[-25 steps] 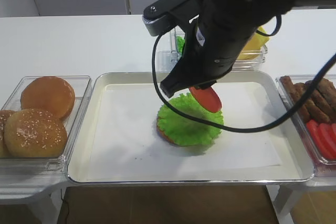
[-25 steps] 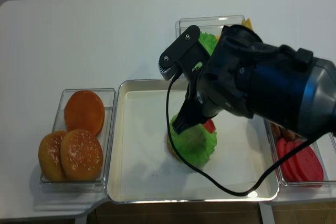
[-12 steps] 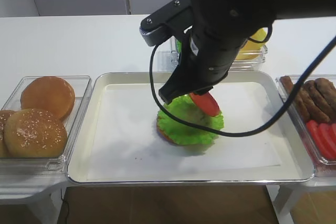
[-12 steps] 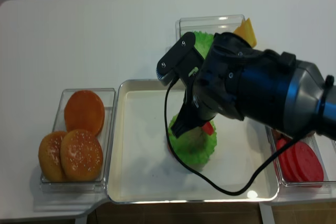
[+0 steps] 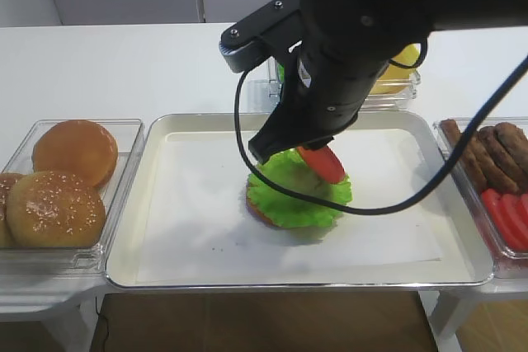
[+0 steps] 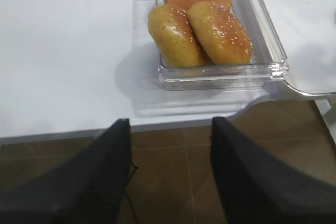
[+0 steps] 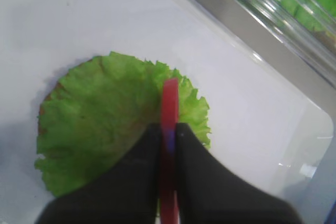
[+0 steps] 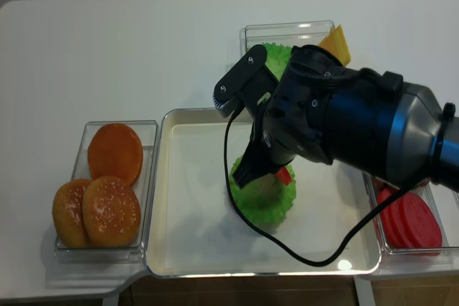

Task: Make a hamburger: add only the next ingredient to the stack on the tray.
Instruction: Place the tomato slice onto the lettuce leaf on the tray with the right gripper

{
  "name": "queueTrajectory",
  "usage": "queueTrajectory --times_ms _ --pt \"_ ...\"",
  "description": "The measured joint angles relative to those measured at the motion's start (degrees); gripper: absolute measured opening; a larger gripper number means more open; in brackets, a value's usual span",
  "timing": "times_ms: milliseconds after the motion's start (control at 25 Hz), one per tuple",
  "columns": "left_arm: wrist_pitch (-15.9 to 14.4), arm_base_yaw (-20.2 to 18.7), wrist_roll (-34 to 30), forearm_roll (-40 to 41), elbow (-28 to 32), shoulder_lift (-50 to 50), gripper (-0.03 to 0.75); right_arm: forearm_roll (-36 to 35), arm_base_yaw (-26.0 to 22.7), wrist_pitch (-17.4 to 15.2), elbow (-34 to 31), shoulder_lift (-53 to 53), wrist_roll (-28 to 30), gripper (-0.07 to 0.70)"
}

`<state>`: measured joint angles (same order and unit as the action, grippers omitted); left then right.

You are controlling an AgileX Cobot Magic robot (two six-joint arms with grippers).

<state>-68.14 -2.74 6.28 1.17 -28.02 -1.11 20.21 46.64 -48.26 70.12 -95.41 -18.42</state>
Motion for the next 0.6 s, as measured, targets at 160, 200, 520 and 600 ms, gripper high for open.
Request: queueTrajectory --times_ms 160,200,520,600 --pt "0.0 0.0 0.0 0.0 0.0 0.0 0.369 -0.94 0.0 0.0 0.0 0.0 -0.46 0.154" --pt "0.0 0.0 0.0 0.0 0.0 0.0 0.369 -1.41 0.0 0.0 0.0 0.0 -0.52 0.175" --pt "0.0 0.0 0.0 0.0 0.0 0.0 0.369 -5.57 0.0 0.0 0.0 0.0 -0.74 0.333" --pt "0.0 0.0 0.0 0.0 0.0 0.0 0.369 -6.51 0.0 0.0 0.0 0.0 -0.74 0.402"
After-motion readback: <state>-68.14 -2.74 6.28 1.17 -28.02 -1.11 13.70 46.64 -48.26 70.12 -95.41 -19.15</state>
